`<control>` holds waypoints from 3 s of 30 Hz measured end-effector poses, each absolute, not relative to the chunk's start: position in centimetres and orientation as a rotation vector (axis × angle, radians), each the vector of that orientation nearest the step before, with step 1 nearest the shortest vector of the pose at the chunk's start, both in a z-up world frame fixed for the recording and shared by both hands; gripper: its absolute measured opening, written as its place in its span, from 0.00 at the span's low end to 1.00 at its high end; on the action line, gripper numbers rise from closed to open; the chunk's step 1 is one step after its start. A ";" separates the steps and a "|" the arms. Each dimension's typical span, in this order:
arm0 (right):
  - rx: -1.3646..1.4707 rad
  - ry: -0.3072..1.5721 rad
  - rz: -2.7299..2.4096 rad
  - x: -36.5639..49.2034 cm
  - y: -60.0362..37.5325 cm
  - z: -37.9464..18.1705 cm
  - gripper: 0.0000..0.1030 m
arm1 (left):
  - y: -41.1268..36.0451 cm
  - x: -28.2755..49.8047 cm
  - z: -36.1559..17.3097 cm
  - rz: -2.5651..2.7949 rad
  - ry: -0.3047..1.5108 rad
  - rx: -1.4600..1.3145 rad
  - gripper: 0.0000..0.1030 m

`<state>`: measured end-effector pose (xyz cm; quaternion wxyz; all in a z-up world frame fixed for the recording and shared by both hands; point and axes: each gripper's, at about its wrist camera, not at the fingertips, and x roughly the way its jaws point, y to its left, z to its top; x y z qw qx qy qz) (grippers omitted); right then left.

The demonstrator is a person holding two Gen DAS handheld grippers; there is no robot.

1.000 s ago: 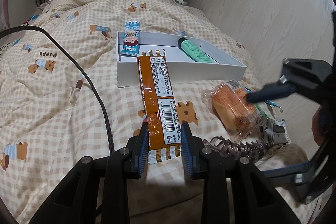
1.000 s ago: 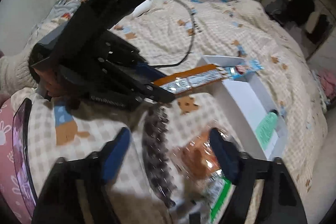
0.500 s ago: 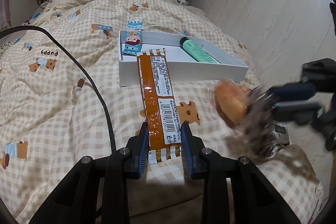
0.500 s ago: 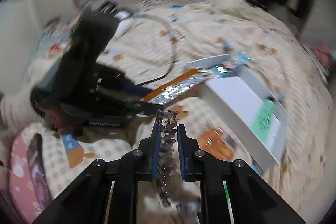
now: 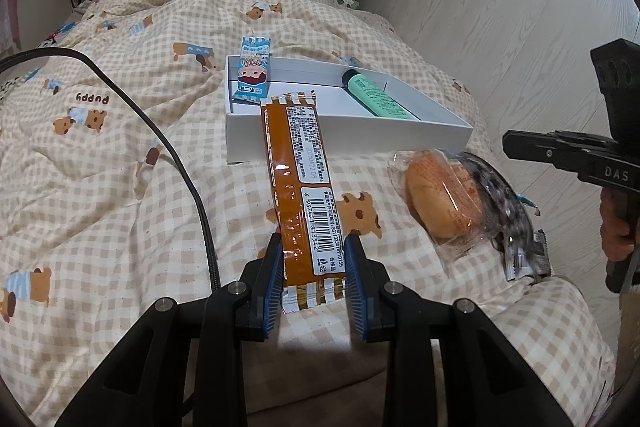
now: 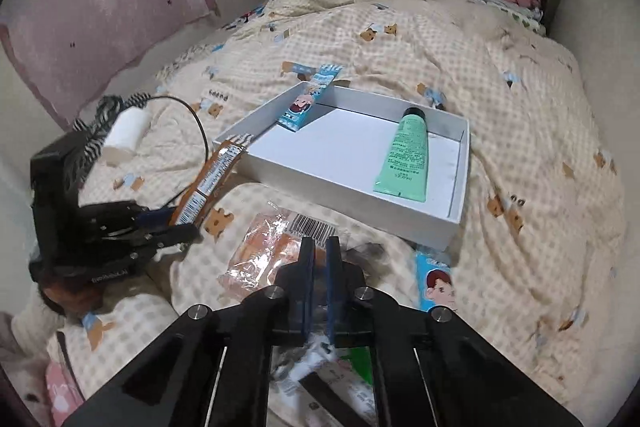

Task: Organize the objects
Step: 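Carry the snack bar pack and claw clip toward the white box, then lower the claw clip and snack bar pack into the white box, opening both grippers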

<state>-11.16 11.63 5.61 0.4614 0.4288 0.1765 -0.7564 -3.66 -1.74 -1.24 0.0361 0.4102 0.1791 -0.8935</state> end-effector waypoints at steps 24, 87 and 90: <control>1.174 0.063 -1.879 -10.1 16.7 5.7 0.20 | -1.7 -3.9 -1.3 -2.743 0.549 1.263 0.31; 0.789 0.416 -2.239 -12.4 0.6 -0.4 0.20 | -5.2 -15.8 -2.5 -2.709 0.431 1.176 0.31; 0.810 0.434 -2.237 -12.4 0.6 -1.0 0.19 | -4.9 -15.8 -2.9 -2.697 0.406 1.189 0.31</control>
